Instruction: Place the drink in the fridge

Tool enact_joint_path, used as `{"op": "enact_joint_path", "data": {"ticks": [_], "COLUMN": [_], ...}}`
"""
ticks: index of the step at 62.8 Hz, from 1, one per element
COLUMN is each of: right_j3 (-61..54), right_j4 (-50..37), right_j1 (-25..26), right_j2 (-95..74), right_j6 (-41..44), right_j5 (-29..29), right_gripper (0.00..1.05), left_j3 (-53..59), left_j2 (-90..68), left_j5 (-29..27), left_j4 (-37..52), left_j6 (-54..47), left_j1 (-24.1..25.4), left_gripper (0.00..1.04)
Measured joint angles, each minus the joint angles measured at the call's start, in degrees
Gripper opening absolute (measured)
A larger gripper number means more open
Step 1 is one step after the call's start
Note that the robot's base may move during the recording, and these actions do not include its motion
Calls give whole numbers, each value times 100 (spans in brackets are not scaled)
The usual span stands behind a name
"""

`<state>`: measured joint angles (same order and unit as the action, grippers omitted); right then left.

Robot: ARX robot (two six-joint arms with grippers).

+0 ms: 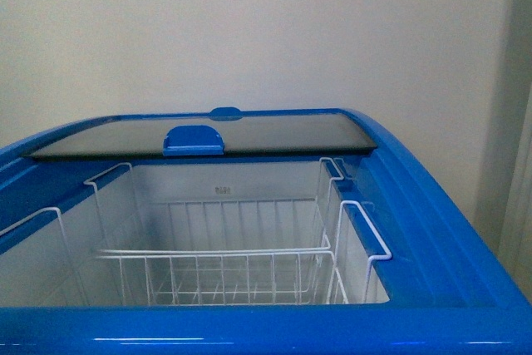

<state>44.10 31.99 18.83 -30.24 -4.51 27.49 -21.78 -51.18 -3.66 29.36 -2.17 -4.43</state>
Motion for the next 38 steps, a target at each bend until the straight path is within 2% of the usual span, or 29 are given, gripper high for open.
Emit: {"op": "enact_joint_path", "data": {"ticks": [5, 13, 18, 24, 32, 38], "right_j3": [236, 940, 1871, 2599, 4280, 5029], "right_j4": [588, 223, -122, -11, 940, 1329], "right_j1": [216, -85, -656, -1145, -2245, -2723], "right_j2": [-278, -1346, -2398, -3189, -4896, -5613], "right_j6": [339, 1283, 2041, 2708, 4321, 4959], "right_j5": [588, 643, 439, 186, -149, -457], "right_gripper": [36, 36, 36, 36, 36, 36], "left_j3": [278, 688, 957, 1110, 1392, 1502], "left_j2": [151, 527, 782, 949, 1351, 1532], "left_j5": [271, 332, 369, 369, 369, 369], "left_j4": [39, 122, 138, 136, 37, -48], "left_j6": [63, 173, 179, 184, 184, 184], "left_j1": [214, 420, 420, 420, 420, 420], "left_gripper": [24, 2, 3, 3, 3, 3]}}
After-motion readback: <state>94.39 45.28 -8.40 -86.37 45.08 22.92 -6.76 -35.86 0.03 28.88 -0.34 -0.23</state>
